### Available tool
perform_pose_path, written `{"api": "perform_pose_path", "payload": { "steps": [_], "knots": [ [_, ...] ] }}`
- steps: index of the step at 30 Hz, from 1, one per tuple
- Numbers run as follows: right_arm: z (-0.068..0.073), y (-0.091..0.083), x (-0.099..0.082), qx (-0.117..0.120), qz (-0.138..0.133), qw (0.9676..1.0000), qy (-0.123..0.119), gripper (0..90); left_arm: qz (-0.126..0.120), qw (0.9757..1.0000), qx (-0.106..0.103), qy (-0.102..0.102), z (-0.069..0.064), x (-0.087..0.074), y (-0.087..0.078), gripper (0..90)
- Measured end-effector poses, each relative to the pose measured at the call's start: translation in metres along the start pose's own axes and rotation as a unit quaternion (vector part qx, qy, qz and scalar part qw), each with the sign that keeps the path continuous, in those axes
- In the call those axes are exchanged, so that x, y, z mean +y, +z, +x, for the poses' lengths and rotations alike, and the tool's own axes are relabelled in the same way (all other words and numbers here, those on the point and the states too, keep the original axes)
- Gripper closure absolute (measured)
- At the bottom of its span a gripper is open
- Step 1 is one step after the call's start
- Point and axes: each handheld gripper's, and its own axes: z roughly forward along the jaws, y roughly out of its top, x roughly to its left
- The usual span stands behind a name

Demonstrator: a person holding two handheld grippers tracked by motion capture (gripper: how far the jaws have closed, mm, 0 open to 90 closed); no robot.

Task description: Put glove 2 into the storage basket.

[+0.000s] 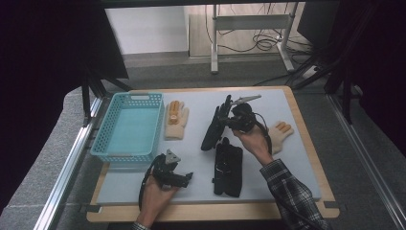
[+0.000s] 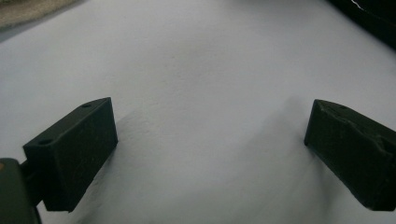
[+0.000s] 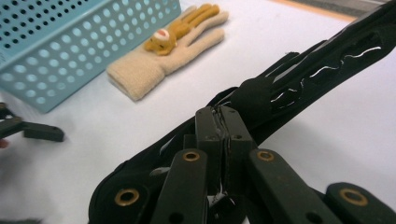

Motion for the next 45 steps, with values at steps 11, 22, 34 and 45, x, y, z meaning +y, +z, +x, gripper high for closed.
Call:
{"api": "perform_pose_path", "payload": {
  "steps": [11,22,34,45],
  "knots": [
    [-0.024,-0.063,-0.005,-0.032,0.031,0.9990,-0.008,87.1,0.001,1.0000,0.000,0.000,0.000,0.000,0.000,2.7],
    [-0.061,-0.041,-0.033,-0.061,0.078,0.9948,0.024,86.4,0.001,1.0000,0.000,0.000,0.000,0.000,0.000,2.7],
    [-0.034,0.019,-0.009,-0.021,0.052,0.9983,0.014,73.3,0.001,1.0000,0.001,0.001,0.000,0.000,0.000,2.7],
    [-0.039,0.030,-0.014,-0.048,0.046,0.9975,-0.023,49.3,0.002,1.0000,0.001,0.001,0.000,0.000,0.000,2.7]
  ]
}}
